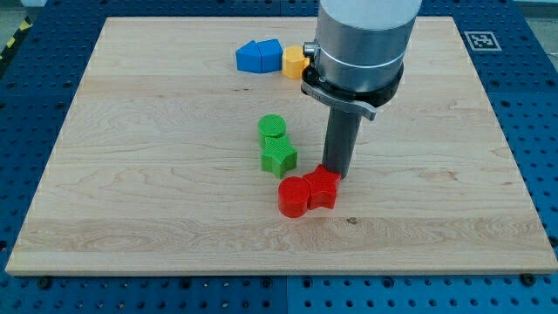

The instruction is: Move the green blocks to the left side

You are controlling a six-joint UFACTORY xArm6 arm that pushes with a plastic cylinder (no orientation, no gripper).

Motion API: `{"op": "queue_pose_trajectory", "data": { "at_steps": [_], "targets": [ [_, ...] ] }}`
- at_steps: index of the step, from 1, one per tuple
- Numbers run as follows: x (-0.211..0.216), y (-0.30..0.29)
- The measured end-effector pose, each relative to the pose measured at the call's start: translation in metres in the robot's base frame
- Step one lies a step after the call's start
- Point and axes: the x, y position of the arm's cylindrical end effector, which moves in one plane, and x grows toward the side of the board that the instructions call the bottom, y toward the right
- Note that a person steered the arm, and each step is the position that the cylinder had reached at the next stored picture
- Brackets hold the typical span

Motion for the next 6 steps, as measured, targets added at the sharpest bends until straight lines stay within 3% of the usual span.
{"op": "queue_pose_trajectory", "data": {
  "at_steps": [6],
  "targets": [
    [-0.015, -0.156]
  ]
}}
